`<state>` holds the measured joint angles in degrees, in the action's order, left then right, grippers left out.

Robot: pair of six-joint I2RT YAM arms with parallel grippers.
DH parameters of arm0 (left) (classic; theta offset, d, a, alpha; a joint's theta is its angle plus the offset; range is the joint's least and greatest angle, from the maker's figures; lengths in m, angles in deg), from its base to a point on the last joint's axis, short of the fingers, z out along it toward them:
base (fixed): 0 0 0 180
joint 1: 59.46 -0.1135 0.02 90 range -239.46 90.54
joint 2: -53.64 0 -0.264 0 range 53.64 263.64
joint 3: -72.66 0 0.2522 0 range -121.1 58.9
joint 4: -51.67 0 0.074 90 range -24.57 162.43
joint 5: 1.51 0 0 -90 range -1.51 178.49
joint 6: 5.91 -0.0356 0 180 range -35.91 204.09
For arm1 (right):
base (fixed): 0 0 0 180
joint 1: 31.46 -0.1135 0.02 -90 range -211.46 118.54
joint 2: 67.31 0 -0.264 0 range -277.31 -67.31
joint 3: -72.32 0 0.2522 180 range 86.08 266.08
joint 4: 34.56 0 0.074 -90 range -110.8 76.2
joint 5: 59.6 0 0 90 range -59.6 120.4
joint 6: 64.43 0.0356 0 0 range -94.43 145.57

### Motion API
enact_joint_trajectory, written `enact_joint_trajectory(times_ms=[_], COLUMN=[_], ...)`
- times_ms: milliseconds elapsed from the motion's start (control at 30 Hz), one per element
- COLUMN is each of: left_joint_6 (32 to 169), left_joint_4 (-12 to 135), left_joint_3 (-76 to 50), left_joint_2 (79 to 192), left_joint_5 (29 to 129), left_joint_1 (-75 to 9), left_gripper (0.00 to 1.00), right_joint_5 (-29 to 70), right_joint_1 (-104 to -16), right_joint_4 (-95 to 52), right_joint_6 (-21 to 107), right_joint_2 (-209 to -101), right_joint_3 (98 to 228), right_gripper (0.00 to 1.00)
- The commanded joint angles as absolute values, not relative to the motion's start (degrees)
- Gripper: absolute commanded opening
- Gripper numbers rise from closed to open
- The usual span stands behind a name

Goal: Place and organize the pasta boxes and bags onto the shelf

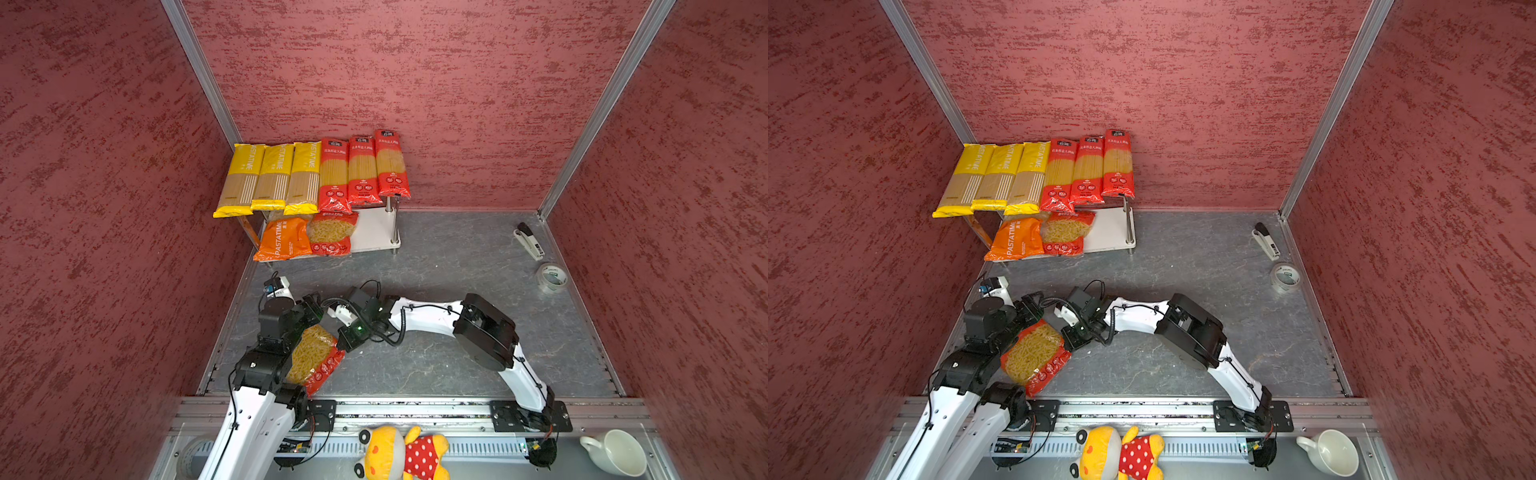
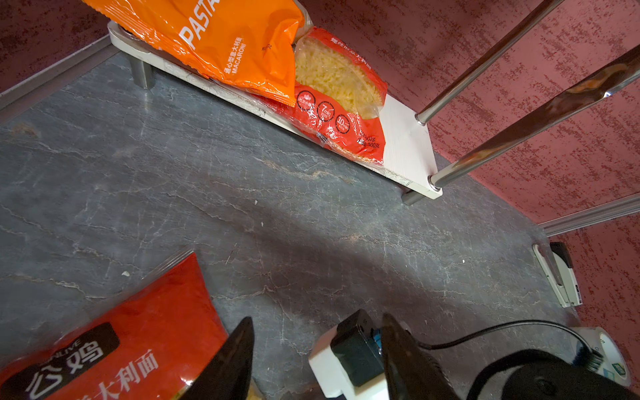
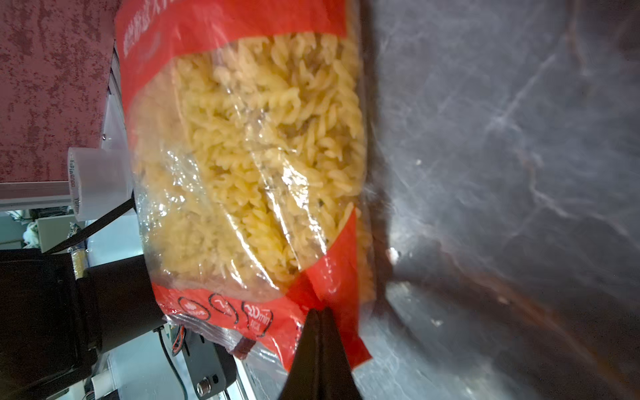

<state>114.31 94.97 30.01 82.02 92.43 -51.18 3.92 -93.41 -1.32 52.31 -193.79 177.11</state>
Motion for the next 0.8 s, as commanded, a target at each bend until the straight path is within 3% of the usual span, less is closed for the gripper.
enact_joint_trajectory(times_ms=[0,367,767], left_joint_6=[114.7,114.8,115.0], left_joint_4=[93.4,93.5,93.0], left_joint_3=[30.3,30.3,30.5], left_joint_2=[81.9,82.1,82.0], left_joint_5=[91.9,91.6,91.4], left_joint_1=[-51.3,-51.4,-51.3], left_gripper=[0.58,0.58,0.58], right_joint_5=[8.6,15.3,21.8], right_joint_1=[-93.2,-92.0,-85.7], right_joint_4=[-2.3,-1.7,-4.7], right_joint_6=[52.6,53.8,56.9], right_joint_2=[-191.2,-189.6,-181.1], right_joint_3=[175.8,173.6,162.1], right_gripper=[0.0,0.0,0.0])
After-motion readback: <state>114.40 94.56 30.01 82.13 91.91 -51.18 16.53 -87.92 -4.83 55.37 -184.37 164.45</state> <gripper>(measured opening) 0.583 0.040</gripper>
